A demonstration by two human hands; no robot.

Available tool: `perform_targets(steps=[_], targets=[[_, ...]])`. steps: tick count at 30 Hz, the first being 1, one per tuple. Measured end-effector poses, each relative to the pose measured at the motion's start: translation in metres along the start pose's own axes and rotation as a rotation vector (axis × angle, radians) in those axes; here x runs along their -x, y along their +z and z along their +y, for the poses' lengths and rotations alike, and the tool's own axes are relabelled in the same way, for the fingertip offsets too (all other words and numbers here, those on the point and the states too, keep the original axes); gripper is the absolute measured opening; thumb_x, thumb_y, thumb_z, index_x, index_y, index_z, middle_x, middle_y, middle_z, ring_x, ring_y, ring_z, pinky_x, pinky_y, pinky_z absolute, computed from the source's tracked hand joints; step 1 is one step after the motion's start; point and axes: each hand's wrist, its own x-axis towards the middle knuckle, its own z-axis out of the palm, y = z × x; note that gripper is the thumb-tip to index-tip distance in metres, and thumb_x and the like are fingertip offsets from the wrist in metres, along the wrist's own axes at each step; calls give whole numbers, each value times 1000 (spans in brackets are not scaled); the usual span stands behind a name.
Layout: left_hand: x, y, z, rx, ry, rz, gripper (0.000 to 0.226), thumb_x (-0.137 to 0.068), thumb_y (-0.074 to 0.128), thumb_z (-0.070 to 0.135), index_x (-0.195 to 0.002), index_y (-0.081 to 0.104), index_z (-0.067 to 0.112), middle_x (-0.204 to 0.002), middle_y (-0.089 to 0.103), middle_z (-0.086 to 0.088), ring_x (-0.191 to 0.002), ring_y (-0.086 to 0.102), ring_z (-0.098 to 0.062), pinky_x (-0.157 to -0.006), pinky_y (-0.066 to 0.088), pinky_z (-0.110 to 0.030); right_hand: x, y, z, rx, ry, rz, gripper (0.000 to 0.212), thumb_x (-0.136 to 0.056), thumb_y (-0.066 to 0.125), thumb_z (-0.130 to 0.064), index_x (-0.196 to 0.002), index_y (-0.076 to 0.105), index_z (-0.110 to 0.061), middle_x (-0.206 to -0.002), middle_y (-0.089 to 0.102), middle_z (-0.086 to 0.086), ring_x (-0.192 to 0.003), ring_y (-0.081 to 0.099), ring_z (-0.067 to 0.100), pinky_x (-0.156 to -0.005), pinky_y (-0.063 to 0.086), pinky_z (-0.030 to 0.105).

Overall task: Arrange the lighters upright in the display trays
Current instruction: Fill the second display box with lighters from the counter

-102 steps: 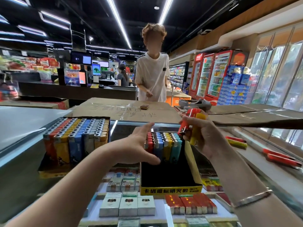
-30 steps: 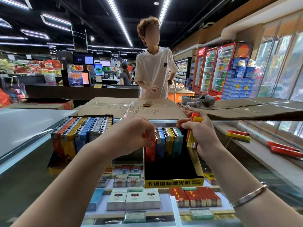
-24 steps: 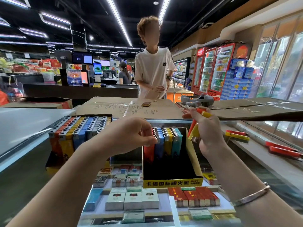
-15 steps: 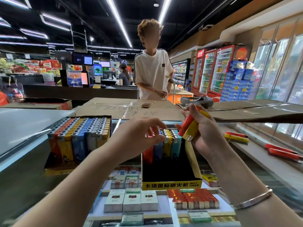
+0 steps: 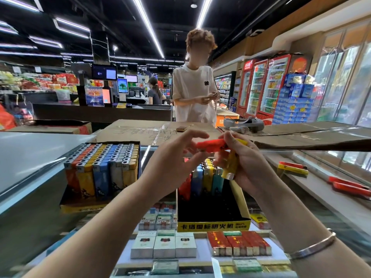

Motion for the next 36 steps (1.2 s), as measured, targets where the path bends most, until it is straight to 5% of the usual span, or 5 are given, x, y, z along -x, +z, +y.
perform_targets(steps=[5, 13, 20, 24, 36], targets=[[-3, -7, -3, 201, -61, 112, 25, -86, 61, 19, -104, 57, 35, -89, 67, 14, -83, 65, 2, -68, 51, -12, 4, 2, 1, 126, 91, -65, 17, -77, 62, -22, -88, 58, -9, -66, 61, 8, -42, 50, 13, -38, 45, 24], [-5, -10, -4, 306, -100, 122, 26, -89, 56, 9, -99, 59, 32, -89, 69, 1, -83, 66, -7, -73, 52, -17, 7, 5, -1, 248, 117, -134, 23, -77, 61, -28, -91, 59, -9, -74, 68, 15, -38, 46, 12, -36, 41, 21], [-8, -26, -4, 528, -178, -32, 21, -86, 55, 2, -88, 66, 20, -74, 72, 5, -71, 69, -7, -62, 51, -12, 0, -6, -7, 293, 5, 140, 17, -94, 49, -19, -88, 57, -6, -65, 65, 10, -39, 45, 11, -35, 39, 20], [-7, -32, -8, 329, -141, -281, 23, -82, 62, 4, -86, 68, 25, -75, 72, 10, -67, 66, -2, -62, 52, -14, -2, -13, -5, 303, 20, 239, 18, -96, 48, -18, -87, 59, -8, -63, 61, 9, -41, 44, 12, -35, 38, 21], [-4, -36, -10, 22, -102, -476, 25, -75, 73, 14, -79, 69, 38, -84, 65, 27, -78, 59, 2, -66, 46, -8, -4, -15, 0, 372, 41, 319, 18, -97, 48, -19, -87, 60, -9, -64, 60, 11, -41, 43, 13, -36, 36, 22]])
